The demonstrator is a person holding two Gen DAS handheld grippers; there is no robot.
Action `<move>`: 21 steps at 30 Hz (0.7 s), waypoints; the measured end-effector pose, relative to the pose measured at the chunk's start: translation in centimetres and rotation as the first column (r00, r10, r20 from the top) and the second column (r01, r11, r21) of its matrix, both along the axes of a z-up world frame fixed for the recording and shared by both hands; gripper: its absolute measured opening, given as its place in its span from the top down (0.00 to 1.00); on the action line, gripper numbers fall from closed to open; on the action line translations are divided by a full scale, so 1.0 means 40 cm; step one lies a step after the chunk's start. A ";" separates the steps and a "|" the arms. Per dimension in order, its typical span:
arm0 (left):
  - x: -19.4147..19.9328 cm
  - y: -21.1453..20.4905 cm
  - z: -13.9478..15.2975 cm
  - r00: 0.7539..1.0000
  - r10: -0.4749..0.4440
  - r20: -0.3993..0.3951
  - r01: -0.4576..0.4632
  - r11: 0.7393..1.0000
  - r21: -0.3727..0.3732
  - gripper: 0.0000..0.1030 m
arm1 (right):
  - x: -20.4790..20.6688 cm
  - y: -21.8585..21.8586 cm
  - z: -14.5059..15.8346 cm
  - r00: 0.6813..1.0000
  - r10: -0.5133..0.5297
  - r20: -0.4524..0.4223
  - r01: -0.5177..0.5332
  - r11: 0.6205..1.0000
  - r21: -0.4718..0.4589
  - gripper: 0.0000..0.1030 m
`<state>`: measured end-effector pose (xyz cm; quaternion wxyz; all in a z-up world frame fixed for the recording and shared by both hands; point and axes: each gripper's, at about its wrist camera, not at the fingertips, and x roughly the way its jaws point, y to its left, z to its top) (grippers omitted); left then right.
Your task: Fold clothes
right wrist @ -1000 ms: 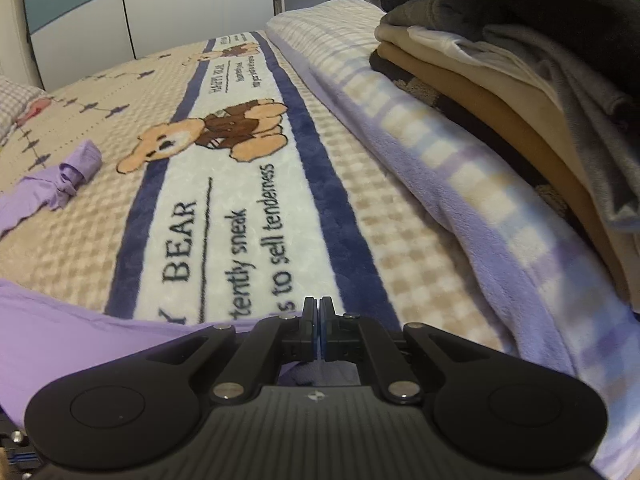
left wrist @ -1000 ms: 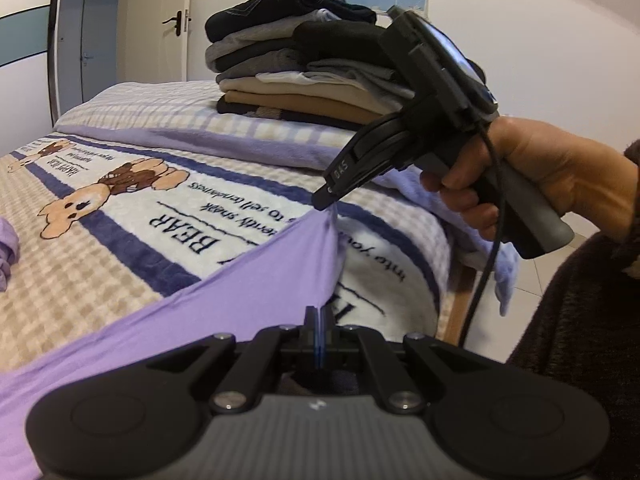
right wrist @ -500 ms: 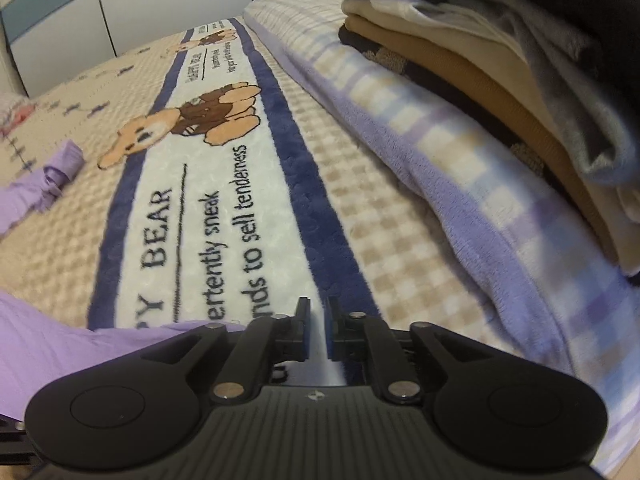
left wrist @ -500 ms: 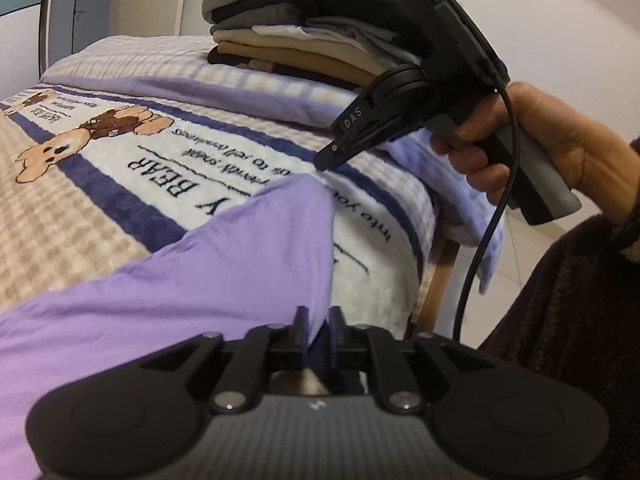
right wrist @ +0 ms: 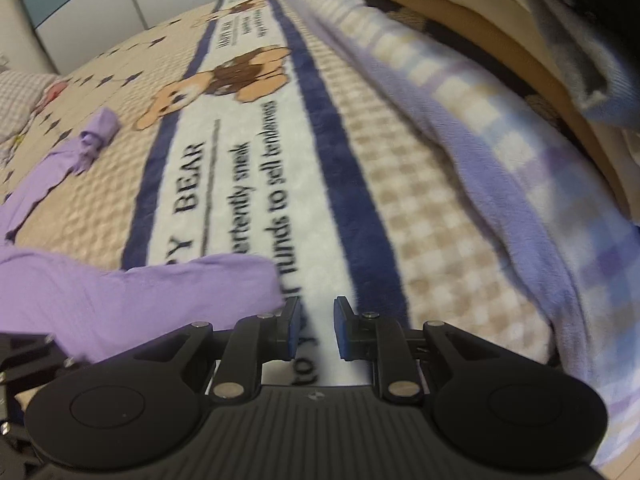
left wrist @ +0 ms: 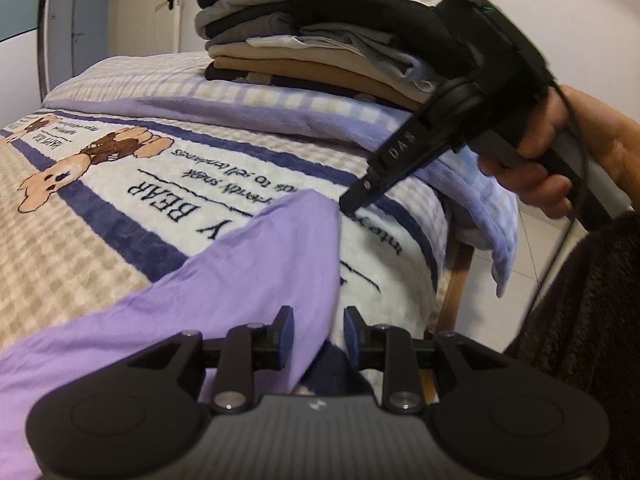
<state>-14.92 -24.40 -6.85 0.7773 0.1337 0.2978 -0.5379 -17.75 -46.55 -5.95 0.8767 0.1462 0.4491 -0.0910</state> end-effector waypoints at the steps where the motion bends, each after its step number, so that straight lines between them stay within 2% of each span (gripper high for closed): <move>1: 0.007 0.001 -0.002 1.000 0.014 -0.014 -0.014 1.000 -0.010 0.77 | 0.001 0.007 0.001 1.000 0.010 -0.001 -0.010 1.000 0.001 0.81; 3: 0.027 0.010 -0.006 0.997 0.050 -0.066 -0.052 0.998 -0.037 0.83 | 0.003 0.009 0.003 1.000 0.018 -0.001 -0.018 1.000 0.003 0.81; 6: 0.064 0.031 -0.017 0.980 0.096 -0.172 -0.111 0.990 -0.083 0.85 | -0.001 -0.001 0.007 1.000 0.005 0.008 -0.005 0.999 0.037 0.81; 9: 0.104 0.055 -0.037 0.945 0.127 -0.301 -0.170 0.978 -0.122 0.88 | -0.010 -0.023 0.005 1.000 -0.025 0.015 0.023 0.994 0.108 0.81; 11: 0.121 0.062 -0.048 0.924 0.135 -0.358 -0.195 0.971 -0.138 0.91 | -0.022 -0.039 0.004 0.998 -0.054 0.020 0.051 0.986 0.161 0.81; 14: 0.133 0.067 -0.060 0.899 0.141 -0.414 -0.220 0.964 -0.150 0.92 | -0.038 -0.061 -0.001 0.996 -0.087 0.022 0.079 0.967 0.241 0.81; 16: 0.136 0.067 -0.063 0.893 0.142 -0.426 -0.226 0.962 -0.152 0.93 | -0.042 -0.067 -0.006 0.995 -0.093 0.018 0.085 0.956 0.282 0.81; 19: 0.137 0.066 -0.067 0.887 0.143 -0.439 -0.231 0.960 -0.155 0.93 | -0.040 -0.058 -0.013 0.997 -0.070 0.011 0.063 0.946 0.318 0.81; 21: 0.141 0.066 -0.069 0.880 0.144 -0.452 -0.238 0.958 -0.158 0.93 | -0.035 -0.046 -0.014 0.998 -0.064 0.005 0.059 0.951 0.304 0.81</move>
